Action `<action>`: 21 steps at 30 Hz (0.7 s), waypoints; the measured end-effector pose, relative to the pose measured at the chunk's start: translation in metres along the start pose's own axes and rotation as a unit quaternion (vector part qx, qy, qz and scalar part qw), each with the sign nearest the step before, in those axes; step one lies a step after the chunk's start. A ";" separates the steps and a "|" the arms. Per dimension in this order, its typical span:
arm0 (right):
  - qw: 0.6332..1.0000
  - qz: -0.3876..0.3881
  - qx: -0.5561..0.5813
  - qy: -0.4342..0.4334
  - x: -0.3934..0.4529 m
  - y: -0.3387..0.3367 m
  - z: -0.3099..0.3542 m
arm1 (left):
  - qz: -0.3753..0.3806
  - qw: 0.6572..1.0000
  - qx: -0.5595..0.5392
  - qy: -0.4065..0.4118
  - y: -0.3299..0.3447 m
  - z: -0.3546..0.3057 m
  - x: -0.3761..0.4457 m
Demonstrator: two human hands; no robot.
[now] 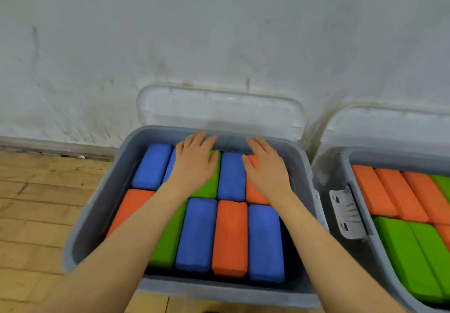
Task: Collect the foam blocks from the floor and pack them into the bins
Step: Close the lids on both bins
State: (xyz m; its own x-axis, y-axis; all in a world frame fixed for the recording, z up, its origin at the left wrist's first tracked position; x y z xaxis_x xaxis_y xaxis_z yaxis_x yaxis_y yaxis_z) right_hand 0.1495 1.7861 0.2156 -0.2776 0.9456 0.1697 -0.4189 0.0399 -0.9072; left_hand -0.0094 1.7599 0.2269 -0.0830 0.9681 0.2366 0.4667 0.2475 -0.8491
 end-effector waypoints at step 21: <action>0.936 -0.298 -0.180 -0.061 0.132 0.009 -0.019 | -0.155 0.971 0.082 0.165 0.012 0.030 0.144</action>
State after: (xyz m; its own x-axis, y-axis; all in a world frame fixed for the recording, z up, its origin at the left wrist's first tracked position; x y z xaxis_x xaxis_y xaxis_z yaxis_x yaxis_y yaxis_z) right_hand 0.1259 1.9173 0.2224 -0.1935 0.6777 0.7095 -0.2194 0.6749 -0.7045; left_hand -0.0417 1.9034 0.2366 0.1016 0.7871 0.6084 0.3153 0.5546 -0.7701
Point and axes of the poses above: each hand's wrist, its own x-axis towards the middle knuckle, its own y-axis out of the palm, z = x × y, the point moved 7 cm from there along x, towards the middle knuckle, and after that the axes turned 7 degrees about -x, right-handed, at the moved point
